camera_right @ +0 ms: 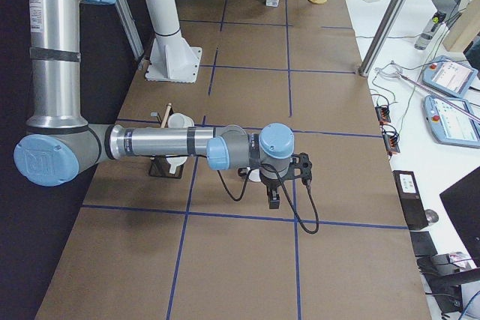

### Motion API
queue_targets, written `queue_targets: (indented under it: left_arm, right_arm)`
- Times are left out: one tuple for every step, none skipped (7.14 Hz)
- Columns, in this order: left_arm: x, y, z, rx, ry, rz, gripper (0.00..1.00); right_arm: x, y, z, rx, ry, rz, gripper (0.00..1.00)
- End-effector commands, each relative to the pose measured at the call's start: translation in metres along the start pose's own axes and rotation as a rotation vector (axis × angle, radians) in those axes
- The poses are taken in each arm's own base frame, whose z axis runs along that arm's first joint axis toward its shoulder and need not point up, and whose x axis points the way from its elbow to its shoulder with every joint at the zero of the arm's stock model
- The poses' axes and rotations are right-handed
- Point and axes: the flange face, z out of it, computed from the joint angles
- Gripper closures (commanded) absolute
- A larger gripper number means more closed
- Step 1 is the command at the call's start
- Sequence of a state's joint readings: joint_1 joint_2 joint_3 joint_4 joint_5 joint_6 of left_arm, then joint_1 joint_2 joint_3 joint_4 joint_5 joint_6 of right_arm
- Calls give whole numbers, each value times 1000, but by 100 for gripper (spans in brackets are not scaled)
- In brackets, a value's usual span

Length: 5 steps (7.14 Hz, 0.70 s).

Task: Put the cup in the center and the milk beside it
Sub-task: 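Lower the right gripper onto the white mug's rim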

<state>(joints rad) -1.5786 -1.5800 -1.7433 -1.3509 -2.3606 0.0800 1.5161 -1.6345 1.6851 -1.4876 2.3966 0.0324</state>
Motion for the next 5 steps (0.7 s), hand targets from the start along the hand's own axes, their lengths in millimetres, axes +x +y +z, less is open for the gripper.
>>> queue_targets:
  left_arm:
    - [-3, 9, 3, -6, -5, -6, 0]
    - [-5, 14, 6, -10, -1, -11, 0]
    - [-6, 14, 7, -10, 1, -12, 0]
    - [-6, 14, 7, -10, 3, -10, 0]
    - [-5, 14, 7, -8, 2, -8, 0]
  right_arm:
    - [-35, 6, 22, -50, -47, -65, 0]
    - [-57, 5, 34, -76, -53, -108, 0]
    - [-66, 4, 41, -91, -53, -65, 0]
    - [-79, 2, 48, -65, -59, -21, 0]
    - [-99, 1, 64, -53, -44, 41, 1]
